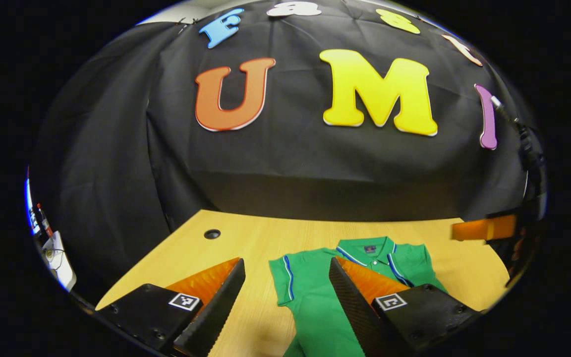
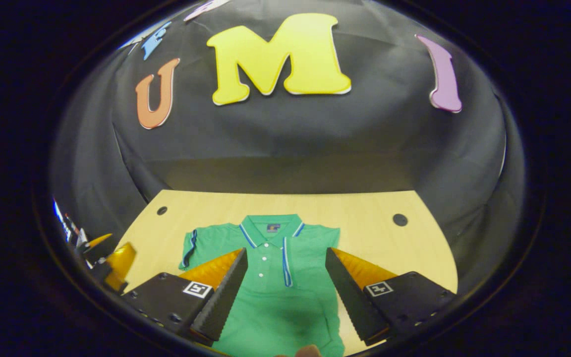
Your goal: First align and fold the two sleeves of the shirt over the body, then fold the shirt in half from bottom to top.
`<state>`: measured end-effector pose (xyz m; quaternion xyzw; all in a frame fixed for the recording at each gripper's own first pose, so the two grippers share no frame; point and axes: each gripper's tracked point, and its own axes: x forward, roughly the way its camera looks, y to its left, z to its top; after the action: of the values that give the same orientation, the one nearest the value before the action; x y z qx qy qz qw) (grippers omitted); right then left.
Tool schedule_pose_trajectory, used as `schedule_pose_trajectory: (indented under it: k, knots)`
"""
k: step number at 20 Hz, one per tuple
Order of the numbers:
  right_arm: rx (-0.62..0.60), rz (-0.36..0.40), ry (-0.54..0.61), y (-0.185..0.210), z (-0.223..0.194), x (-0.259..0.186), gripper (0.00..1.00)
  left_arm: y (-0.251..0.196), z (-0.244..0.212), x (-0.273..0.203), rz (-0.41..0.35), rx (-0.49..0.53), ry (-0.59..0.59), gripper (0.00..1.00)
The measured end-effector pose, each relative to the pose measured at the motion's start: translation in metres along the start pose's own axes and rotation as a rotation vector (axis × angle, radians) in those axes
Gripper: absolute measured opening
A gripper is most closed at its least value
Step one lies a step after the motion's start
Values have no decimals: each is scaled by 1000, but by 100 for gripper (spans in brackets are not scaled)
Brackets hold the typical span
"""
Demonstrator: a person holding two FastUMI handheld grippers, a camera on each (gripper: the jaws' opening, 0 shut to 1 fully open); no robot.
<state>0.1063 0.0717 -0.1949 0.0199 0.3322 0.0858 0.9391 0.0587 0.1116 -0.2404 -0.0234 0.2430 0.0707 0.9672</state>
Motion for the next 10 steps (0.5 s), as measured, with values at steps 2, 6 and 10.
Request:
schedule_pose_trajectory:
  k: [2,6,10]
  knots:
    - [-13,-39,-9,-15,-8,-28,96,1,-25,29,-12,-8,56,100]
    - [10,-102,16,-32,-32,-67,96,5,-65,77,-9,3,126,100]
    - [13,-160,38,-49,-50,-85,96,7,-96,114,-29,32,183,100]
